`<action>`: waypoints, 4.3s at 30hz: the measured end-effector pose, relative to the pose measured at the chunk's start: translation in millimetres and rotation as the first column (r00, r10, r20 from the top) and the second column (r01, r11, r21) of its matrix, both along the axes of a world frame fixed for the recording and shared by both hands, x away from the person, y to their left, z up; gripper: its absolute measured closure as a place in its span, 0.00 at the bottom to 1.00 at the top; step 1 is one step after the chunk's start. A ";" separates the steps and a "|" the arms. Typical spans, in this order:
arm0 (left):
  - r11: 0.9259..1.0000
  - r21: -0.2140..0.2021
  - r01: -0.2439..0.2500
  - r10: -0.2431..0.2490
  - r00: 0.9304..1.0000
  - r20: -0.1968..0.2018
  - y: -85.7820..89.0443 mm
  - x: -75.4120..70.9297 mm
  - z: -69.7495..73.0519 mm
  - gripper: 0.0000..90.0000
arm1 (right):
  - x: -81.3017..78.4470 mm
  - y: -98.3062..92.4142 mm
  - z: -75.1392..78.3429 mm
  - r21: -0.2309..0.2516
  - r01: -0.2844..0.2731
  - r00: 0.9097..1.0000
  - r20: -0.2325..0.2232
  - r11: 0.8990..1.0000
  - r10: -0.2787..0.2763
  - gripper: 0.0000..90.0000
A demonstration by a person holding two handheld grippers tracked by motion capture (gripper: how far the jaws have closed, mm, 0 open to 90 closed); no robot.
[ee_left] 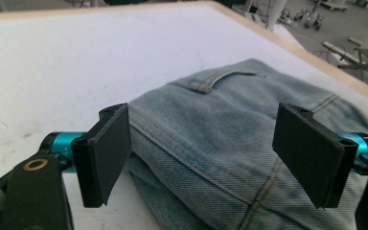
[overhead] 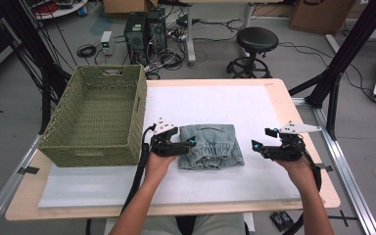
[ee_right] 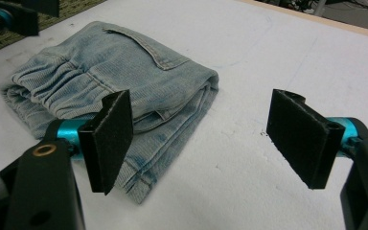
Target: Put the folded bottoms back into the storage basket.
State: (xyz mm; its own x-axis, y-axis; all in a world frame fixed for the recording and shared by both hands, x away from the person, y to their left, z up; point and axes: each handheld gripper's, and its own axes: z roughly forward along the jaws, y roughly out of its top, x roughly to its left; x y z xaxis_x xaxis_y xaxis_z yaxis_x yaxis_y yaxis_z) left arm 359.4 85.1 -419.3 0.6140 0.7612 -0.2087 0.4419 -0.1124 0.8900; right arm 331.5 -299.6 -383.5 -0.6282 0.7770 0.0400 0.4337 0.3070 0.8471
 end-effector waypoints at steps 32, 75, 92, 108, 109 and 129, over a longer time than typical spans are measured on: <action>0.999 0.023 -0.032 0.037 0.970 -0.239 -9.4 11.4 -35.1 0.26 | 0.8 3.9 -0.9 -0.005 -0.007 1.000 -0.004 1.000 0.007 0.28; 0.967 -0.109 0.229 -0.208 0.963 0.174 -25.2 -17.7 33.4 0.79 | -1.8 -8.3 1.7 0.024 0.026 1.000 0.005 0.999 -0.026 0.28; 0.973 -0.048 0.225 -0.198 0.927 0.319 -4.6 -15.2 99.0 0.80 | -2.1 -8.1 2.7 0.029 0.026 1.000 0.009 0.999 -0.026 0.28; 0.990 -0.065 0.129 -0.094 0.916 0.391 52.7 -10.8 150.1 0.80 | -2.3 -5.3 4.1 0.028 0.022 1.000 0.012 0.999 -0.022 0.28; 0.991 -0.065 0.117 -0.083 0.916 0.393 56.9 -11.4 153.1 0.80 | -2.3 -5.2 4.0 0.027 0.021 1.000 0.013 0.999 -0.022 0.28; 0.996 -0.081 -0.040 0.072 0.893 0.444 143.5 -21.2 211.9 0.80 | -1.8 -3.5 3.6 0.020 0.022 1.000 0.011 1.000 -0.022 0.28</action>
